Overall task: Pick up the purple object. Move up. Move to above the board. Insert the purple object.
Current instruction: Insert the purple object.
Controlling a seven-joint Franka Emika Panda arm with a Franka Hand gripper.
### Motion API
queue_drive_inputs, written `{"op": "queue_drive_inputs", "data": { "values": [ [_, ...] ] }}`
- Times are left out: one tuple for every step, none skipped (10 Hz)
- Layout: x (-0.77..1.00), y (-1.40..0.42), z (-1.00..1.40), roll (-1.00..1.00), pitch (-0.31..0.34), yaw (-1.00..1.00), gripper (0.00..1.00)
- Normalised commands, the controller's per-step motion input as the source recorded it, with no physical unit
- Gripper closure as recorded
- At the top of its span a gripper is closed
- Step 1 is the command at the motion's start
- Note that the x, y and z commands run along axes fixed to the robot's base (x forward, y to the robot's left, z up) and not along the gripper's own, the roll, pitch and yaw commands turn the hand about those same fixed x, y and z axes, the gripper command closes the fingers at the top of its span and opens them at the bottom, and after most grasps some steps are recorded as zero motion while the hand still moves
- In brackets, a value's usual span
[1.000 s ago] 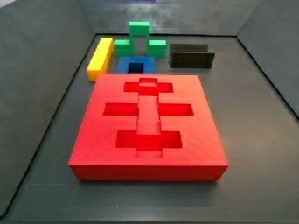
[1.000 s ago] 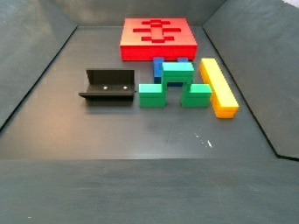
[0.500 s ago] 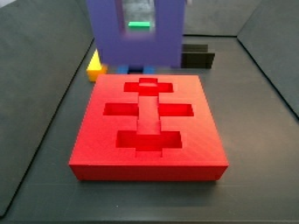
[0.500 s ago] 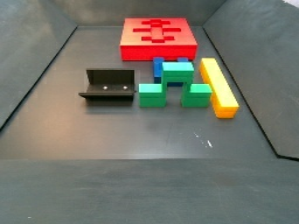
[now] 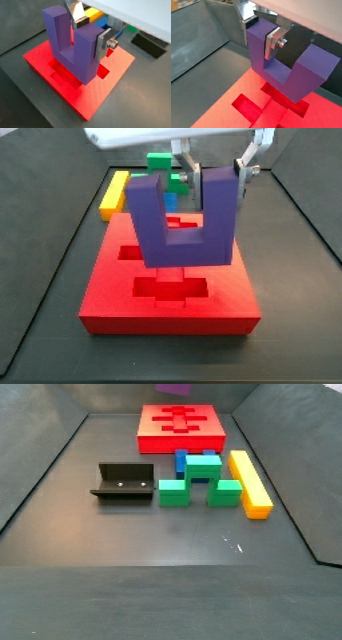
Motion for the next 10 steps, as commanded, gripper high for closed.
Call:
{"op": "queue_drive_inputs", "data": {
  "values": [
    [-0.02,0.0,-0.13,0.24,-0.269,0.6,1.0],
    [-0.34,0.0,-0.06,0.27,-0.229,0.37,1.0],
    [-0.33,-0.06,-0.11,0.34,-0.2,0.22,1.0],
    [-0.27,-0.25,-0.11,0.3,-0.107,0.0,1.0],
    [-0.19,-0.35,-0.18,0.32,-0.011,-0.19,1.0],
    [-0.1,-0.34,-0.21,0.32,0.0,-0.23,1.0],
    [0.06,-0.35,-0.21,0.35,0.0,-0.28,1.0],
    [0.5,-0.12,-0.08,0.34,0.0,-0.13,1.0],
    [0.53,0.0,-0.04,0.22,0.02,0.05,1.0],
    [0.52,0.0,-0.13,0.13,0.016,0.37,1.0]
  ]
}}
